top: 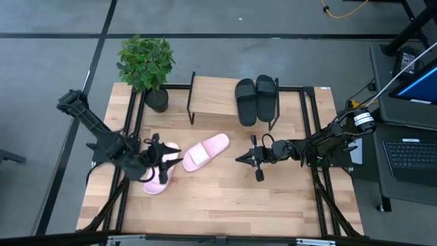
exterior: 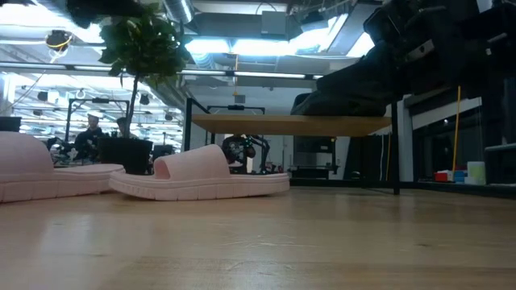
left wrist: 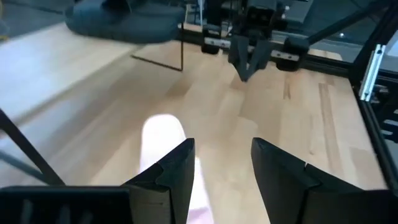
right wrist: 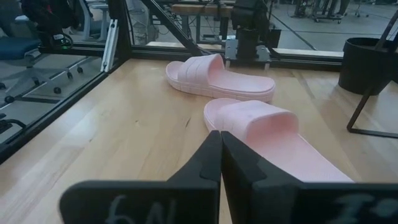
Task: Pick and place slides into the shelf
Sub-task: Put the left pink slide on the shelf
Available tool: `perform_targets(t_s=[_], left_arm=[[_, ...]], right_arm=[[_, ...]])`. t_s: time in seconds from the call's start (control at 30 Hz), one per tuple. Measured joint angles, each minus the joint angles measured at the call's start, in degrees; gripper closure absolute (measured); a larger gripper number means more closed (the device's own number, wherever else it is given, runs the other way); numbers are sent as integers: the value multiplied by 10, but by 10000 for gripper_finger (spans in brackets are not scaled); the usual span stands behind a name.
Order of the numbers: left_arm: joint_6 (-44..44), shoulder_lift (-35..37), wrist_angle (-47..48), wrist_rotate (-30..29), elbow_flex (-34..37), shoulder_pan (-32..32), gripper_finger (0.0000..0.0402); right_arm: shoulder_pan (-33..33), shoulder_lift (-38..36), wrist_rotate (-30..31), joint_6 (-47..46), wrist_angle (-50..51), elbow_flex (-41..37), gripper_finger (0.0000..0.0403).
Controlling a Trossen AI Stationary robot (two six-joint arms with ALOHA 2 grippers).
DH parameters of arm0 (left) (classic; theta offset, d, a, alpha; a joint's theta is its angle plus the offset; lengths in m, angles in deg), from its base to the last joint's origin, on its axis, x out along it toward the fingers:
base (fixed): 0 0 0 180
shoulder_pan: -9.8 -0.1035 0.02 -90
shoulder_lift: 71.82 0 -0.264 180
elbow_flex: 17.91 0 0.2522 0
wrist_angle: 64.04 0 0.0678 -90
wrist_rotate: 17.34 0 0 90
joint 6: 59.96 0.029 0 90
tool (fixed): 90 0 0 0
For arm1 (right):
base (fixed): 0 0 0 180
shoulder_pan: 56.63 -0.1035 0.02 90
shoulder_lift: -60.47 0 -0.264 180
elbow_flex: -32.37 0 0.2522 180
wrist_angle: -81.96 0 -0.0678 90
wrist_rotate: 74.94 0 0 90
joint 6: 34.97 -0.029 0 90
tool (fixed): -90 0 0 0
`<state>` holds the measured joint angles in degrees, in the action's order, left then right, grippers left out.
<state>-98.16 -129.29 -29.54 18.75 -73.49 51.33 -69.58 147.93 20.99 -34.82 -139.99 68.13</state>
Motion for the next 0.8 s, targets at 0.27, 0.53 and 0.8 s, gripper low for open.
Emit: perform_targets(t_s=[0.27,0.53,0.8], left_arm=[[-88,-93,13,-86,-36,68,276],[-172,-195,17,-85,-85,99,338],[-190,-271,69,-132,-181,128,398]], right_arm=[[0,0,0,0,3,0,393],[0,0,-1,1,3,0,393],[0,0,-1,2,3,0,393]])
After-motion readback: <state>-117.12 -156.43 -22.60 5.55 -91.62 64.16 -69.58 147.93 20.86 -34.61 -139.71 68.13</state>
